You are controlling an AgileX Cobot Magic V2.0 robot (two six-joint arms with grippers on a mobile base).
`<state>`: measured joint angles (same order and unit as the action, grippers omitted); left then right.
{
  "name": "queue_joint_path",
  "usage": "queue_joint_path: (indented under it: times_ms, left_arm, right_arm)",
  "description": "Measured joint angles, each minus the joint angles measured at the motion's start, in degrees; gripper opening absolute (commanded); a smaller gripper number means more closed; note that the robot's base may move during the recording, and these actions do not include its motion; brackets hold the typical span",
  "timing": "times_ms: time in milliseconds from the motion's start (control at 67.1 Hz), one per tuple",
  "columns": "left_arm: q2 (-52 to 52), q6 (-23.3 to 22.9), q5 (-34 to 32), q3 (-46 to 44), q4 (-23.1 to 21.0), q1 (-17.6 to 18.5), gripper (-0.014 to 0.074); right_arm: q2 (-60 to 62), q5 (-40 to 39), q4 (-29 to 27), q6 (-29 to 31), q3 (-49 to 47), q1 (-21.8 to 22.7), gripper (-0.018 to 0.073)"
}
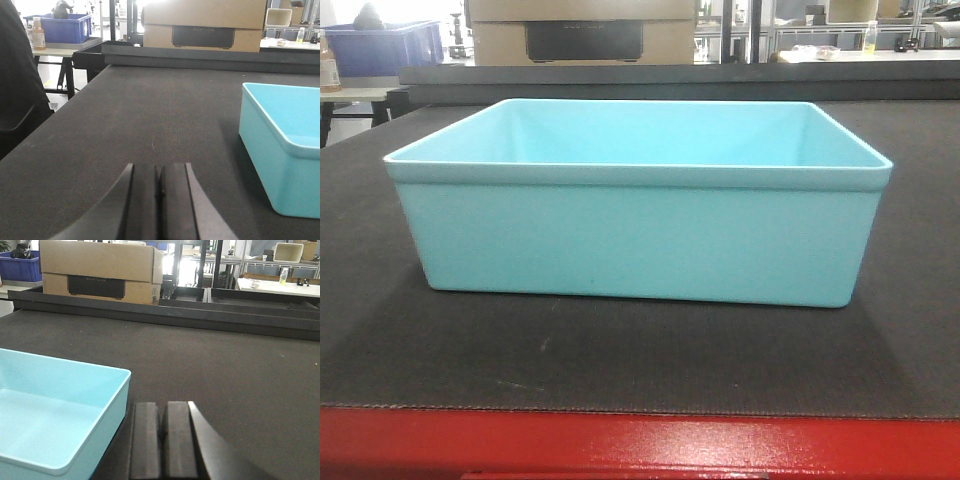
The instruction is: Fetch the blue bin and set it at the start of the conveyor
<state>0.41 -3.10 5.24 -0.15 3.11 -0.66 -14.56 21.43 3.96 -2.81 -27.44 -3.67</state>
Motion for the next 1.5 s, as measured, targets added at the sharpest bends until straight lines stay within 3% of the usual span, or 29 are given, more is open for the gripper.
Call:
queue_joint_path:
  times_ms: [789,953,1147,1296,1504]
  left_arm:
    - [0.0,0.0,-0.8,0.3,0.0,0.0,-0.0111]
    - [0.0,0.0,-0.8,0.3,0.0,0.0,-0.0111]
    - [0.0,0.0,-0.8,0.3,0.0,0.0,-0.0111]
    - [-0.1,0.0,-0.8,0.3,0.0,0.0,-0.0111]
    - [-0.1,0.0,-0.8,0.3,0.0,0.0,-0.0111]
  right_arm:
    - [0.0,-0.2,0.0,0.0,0.1,0.1,-0.0162]
    - [2.4,-3.6,-2.7,0.4,3.6,4.3,-0.0162]
    - [9.7,-12.1,-8.7,3.2,16.2,12.1,-0.0162]
    - [14.0,-16.8,-9.8,3.6,26.1,13.2,-0.0162]
    - [14.2,-17.1,-9.9,3.6,27.5,13.3,-0.0162]
